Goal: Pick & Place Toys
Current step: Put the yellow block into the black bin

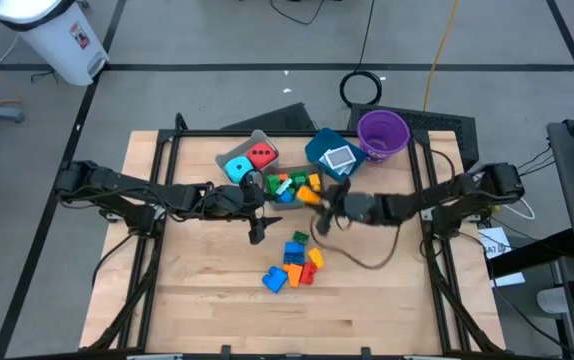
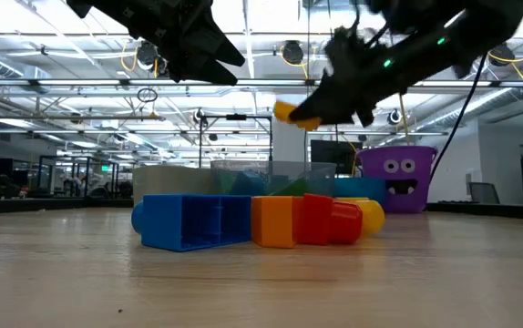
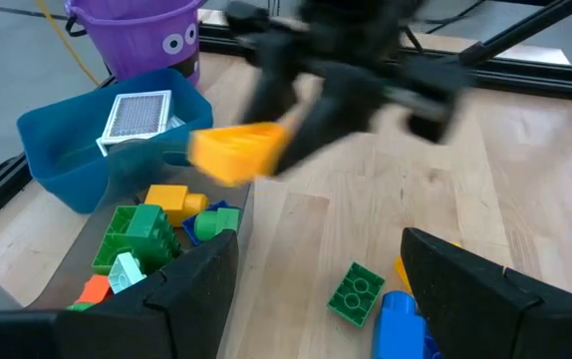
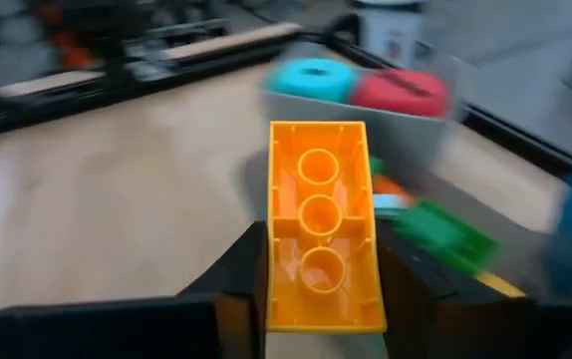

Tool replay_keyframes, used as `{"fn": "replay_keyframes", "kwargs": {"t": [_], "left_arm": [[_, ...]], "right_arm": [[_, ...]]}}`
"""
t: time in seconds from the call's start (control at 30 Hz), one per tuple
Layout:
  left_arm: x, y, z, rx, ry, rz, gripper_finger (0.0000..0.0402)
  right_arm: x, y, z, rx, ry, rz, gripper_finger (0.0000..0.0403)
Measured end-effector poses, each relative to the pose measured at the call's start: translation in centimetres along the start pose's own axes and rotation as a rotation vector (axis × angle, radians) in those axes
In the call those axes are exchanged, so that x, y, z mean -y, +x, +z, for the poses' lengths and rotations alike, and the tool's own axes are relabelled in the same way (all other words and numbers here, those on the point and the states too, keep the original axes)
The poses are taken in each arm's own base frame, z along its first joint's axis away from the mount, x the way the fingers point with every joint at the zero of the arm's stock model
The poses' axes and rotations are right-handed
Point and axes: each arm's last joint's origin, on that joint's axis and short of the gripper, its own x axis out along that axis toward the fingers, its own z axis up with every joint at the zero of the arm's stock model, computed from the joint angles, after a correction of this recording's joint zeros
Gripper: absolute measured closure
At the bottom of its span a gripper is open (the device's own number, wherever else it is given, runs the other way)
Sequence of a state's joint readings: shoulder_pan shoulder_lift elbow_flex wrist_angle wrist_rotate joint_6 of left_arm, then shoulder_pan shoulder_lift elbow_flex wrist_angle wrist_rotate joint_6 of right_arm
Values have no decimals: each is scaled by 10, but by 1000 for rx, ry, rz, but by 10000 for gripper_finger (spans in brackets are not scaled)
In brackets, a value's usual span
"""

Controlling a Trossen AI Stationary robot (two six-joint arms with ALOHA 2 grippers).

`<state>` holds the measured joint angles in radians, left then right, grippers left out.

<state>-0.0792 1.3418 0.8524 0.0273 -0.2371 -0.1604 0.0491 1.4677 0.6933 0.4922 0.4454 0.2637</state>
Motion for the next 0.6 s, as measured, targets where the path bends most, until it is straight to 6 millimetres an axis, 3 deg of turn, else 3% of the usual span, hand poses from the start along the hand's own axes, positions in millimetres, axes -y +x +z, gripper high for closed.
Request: {"fn": "replay_keyframes", "kwargs": {"t": [0.1,0.23,0.6], "left_arm": [[0,0,0,0,0,0,117],[0,0,0,-1,0,0,117],[0,0,0,-1,0,0,117]], "right_arm": [[21,9,1,-23,78,-81,290],[36,13,-1,-74,134,-109,279],[36,13,0,-68,147,-97,231]]}}
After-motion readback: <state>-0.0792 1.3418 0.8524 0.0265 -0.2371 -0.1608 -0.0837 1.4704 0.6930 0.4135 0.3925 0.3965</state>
